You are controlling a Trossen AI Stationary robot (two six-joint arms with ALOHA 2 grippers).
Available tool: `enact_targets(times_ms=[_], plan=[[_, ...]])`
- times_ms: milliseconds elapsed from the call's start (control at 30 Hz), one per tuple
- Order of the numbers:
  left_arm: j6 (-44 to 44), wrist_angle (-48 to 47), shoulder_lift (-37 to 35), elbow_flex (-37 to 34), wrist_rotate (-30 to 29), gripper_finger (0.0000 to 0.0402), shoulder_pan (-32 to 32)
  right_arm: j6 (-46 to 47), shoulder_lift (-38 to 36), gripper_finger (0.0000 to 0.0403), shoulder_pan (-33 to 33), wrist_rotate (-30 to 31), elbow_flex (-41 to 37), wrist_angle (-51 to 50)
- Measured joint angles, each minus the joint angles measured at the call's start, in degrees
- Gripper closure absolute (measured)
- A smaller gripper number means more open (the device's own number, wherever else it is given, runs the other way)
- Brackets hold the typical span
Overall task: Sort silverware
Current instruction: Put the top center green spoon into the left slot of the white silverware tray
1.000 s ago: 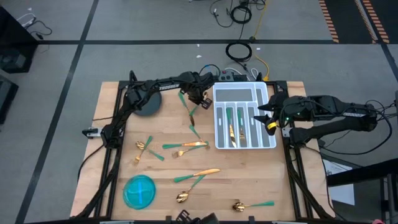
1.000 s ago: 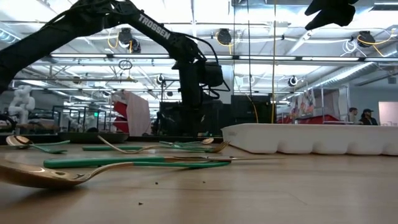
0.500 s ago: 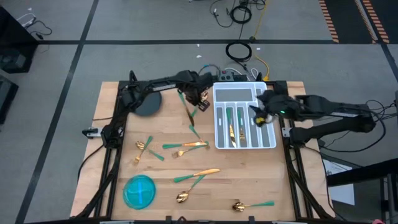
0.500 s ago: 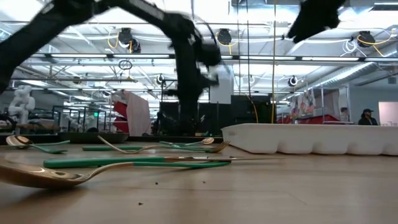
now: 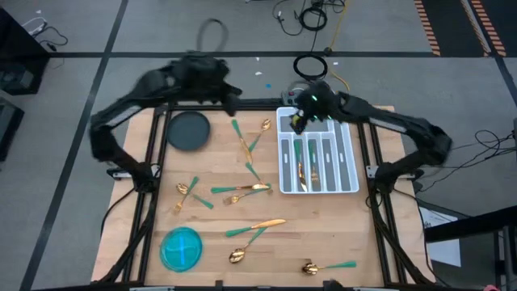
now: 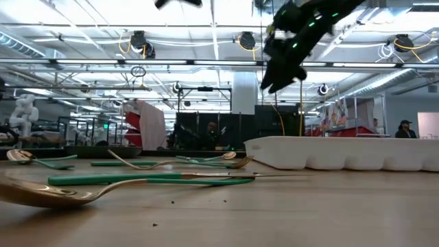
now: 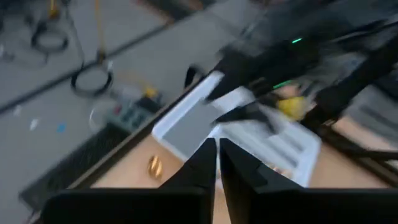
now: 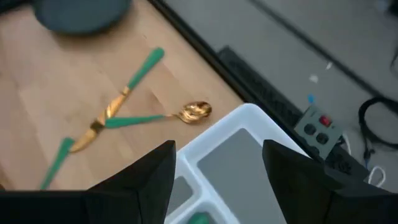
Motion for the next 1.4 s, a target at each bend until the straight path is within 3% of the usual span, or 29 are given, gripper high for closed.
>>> enact_targets(times_ms=[300, 533, 867, 1400], plan=[[0.5, -0.1, -7.9, -0.1, -0.2, 0.0353, -2.9, -12.5, 28.2, 0.0167, -2.7, -6.5, 35.3, -21.1], [2.1, -0.3, -9.9, -0.1, -0.4, 0.0352, -3.5, -20.5, 43.0, 0.0167, -3.3, -4.4, 51.9, -32.0], [4.2, -0.1, -10.7, -0.1, -0.4, 0.0351, -3.5, -19.3, 52.5, 0.0167, -3.4, -3.9, 56.4, -35.8], [6.0, 0.0, -10.7, -0.1, -2.0, 0.0351, -3.4, -21.3, 53.7, 0.0167, -3.7, -2.8, 56.4, -33.1]])
